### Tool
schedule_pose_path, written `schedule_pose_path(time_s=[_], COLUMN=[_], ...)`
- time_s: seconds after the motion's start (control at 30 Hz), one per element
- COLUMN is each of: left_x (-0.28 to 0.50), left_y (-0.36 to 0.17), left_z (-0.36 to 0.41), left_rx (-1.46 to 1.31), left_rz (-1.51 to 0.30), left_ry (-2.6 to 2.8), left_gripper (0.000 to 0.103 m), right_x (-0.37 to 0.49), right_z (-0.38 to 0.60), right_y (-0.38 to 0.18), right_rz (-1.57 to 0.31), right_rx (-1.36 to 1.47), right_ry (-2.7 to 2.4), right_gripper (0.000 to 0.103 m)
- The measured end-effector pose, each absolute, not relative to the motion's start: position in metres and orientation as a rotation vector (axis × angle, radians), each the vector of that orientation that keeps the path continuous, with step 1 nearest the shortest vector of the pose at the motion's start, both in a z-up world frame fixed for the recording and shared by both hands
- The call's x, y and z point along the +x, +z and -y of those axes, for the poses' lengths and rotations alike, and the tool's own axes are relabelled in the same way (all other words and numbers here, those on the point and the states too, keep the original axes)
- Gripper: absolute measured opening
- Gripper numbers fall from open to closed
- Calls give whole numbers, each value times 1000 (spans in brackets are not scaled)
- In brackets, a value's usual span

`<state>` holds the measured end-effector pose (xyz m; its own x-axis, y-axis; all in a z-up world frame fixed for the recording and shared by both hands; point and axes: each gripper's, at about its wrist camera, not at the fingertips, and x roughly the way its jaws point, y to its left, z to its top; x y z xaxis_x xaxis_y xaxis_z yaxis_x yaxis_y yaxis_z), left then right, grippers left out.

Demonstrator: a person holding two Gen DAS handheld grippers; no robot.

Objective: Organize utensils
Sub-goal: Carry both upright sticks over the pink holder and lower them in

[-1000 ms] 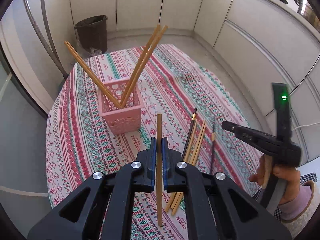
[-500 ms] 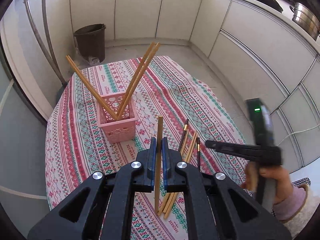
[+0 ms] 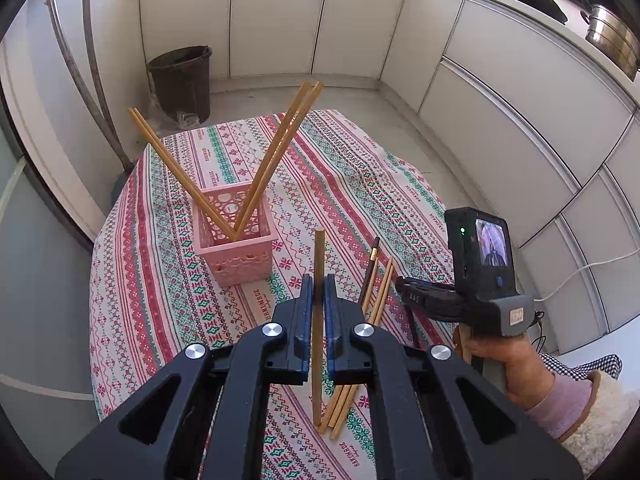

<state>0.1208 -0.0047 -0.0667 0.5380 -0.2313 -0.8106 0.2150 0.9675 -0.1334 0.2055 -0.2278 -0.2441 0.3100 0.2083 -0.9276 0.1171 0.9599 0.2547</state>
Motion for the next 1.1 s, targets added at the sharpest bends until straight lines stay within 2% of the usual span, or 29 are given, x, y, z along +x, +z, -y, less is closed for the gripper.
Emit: schedule_pose_path(time_s=[0.13, 0.4, 0.6, 0.87, 1.1], left_x=[119, 104, 96, 103, 106], left_y=[-63, -38, -20, 11, 62], left_z=[2, -5, -10, -28, -52], left_rx=[-27, -38, -56, -119, -179], left_rz=[-957, -885, -826, -758, -615], left_ry=[-262, -261, -259, -233, -191], left_gripper=[5, 5, 5, 5, 5], right_x=[191, 139, 106, 107, 121], right_z=[236, 255, 270, 275, 270], right_y=[-235, -133, -81, -21, 29], right_rz=[-1190, -901, -745, -610, -514], right_rx=[338, 320, 343, 426, 493], right_ry=[87, 175, 213, 259, 334], right_gripper=[7, 7, 7, 7, 7])
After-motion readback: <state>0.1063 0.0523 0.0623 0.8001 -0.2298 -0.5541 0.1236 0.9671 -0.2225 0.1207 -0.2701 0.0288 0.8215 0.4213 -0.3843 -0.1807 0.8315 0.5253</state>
